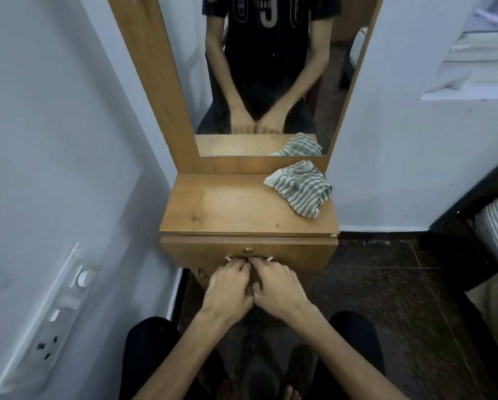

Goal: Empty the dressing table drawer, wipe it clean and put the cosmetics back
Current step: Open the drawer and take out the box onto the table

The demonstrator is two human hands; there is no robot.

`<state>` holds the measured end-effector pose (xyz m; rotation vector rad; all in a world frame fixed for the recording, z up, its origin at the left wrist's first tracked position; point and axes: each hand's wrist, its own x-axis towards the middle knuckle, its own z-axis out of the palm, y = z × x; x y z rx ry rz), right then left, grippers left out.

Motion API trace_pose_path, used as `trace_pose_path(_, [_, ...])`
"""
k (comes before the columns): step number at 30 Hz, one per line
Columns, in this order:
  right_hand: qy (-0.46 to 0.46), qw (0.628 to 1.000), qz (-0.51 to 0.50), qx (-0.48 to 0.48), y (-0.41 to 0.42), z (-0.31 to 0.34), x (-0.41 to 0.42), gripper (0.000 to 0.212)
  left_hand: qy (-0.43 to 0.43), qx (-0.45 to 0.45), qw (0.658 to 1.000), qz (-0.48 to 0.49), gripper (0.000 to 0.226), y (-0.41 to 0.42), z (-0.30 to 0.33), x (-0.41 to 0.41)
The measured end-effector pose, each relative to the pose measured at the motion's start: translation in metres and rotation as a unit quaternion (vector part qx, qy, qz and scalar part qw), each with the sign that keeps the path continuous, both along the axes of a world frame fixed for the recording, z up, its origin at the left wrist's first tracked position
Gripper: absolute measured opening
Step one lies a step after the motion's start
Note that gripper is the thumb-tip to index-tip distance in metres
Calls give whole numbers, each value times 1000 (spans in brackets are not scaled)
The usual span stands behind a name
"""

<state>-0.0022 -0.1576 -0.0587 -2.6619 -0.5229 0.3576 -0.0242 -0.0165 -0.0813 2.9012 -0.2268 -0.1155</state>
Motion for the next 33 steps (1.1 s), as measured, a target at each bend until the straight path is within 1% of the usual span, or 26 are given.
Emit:
trace_pose_path(2, [-6,1000,26,11,-6,7,-23,42,-8,-7,1000,-1,36,-3,8,-23])
trace_pose_path(4, [-37,998,39,34,-14,17,-45,30,-48,-33,998,2,30,-2,22,-48])
trace_pose_path(7, [-122,989,20,81,-25,35,-65,27,-156,-82,984,14,17,1,41,-69])
trace_pose_path(9, [-186,975,-6,118,-28,47,-70,25,-216,-86,972,15,13,2,54,-71])
trace_pose_path(10, [-208,970,-14,124,-29,52,-70,25,-229,-82,970,18,14,3,58,-70])
trace_pose_path(12, [-231,967,-17,110,-31,58,-71,27,-217,-57,974,28,21,5,67,-69])
trace_pose_path(14, [-186,980,-9,64,-33,57,-73,26,-166,-19,985,39,23,6,71,-74])
trace_pose_path(16, [-126,992,-6,14,-35,52,-81,24,-113,-6,992,55,24,6,71,-85])
trace_pose_path(17, [-112,994,-6,6,-36,50,-87,23,-113,-6,992,56,25,6,70,-92])
trace_pose_path(20, [-120,993,-10,7,-39,44,-99,25,-122,-7,991,52,26,6,69,-107])
trace_pose_path(28, [-99,995,-9,-9,-37,51,-129,28,-94,-16,993,69,28,7,76,-138])
trace_pose_path(33, [-88,996,-12,-14,-37,48,-142,23,-78,-6,994,77,30,10,72,-147])
